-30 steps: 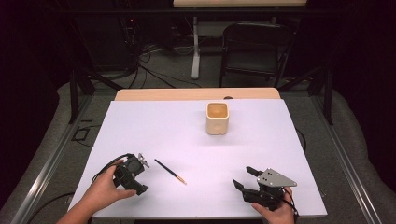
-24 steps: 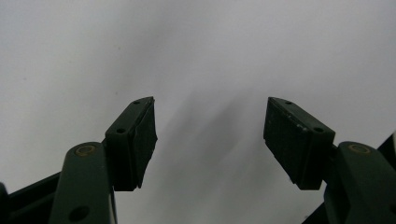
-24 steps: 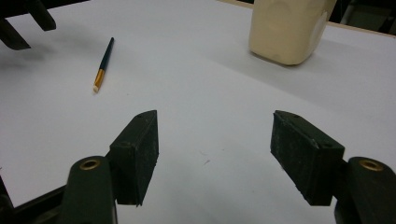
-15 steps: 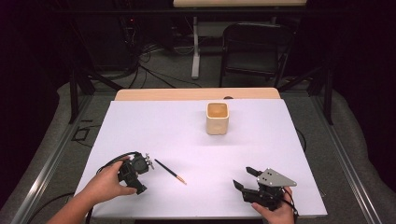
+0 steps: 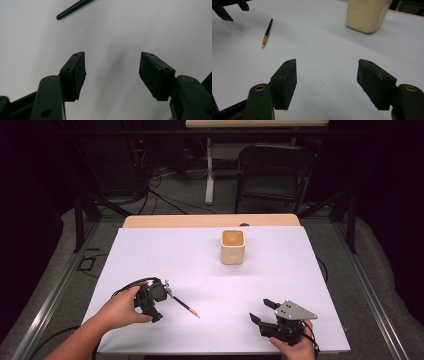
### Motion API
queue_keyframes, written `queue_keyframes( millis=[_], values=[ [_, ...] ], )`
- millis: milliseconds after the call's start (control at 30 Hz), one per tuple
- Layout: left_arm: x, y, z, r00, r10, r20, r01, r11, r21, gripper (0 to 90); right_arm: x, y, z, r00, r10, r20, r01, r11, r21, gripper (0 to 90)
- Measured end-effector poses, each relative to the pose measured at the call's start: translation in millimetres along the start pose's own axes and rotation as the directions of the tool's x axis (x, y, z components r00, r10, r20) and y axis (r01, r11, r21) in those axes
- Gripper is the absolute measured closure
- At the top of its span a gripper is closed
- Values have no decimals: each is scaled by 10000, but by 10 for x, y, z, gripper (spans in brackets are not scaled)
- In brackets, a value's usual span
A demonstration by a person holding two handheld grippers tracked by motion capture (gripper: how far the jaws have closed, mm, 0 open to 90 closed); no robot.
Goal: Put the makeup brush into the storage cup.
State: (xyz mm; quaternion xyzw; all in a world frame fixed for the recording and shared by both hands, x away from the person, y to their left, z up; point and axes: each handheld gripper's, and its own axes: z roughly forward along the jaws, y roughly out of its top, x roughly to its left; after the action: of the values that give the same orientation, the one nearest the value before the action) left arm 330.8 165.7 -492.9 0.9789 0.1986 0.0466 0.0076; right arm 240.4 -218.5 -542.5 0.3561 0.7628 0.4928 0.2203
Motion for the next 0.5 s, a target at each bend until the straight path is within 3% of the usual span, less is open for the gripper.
queue_keyframes(
  millis=[33, 200, 300, 500],
  values=[
    [-4, 9, -4, 9999, 25, -143, -25, 10000, -13, 379, -2, -1, 0, 10000, 0, -4, 0, 10000, 0, 320],
    [16, 59, -56, 9999, 100, -53, -102, 9997, -223, 379, -3, -2, 2, 10000, 1, -22, -1, 10000, 31, 320],
    [21, 87, -69, 9994, 326, -151, -326, 9995, -7, 380, -2, -2, 4, 10000, -29, -24, 29, 10000, 40, 320],
    [26, 152, -100, 9988, 453, -174, -456, 9989, -138, 379, -4, -3, 4, 10000, 2, -20, -2, 10000, 68, 320]
  ],
)
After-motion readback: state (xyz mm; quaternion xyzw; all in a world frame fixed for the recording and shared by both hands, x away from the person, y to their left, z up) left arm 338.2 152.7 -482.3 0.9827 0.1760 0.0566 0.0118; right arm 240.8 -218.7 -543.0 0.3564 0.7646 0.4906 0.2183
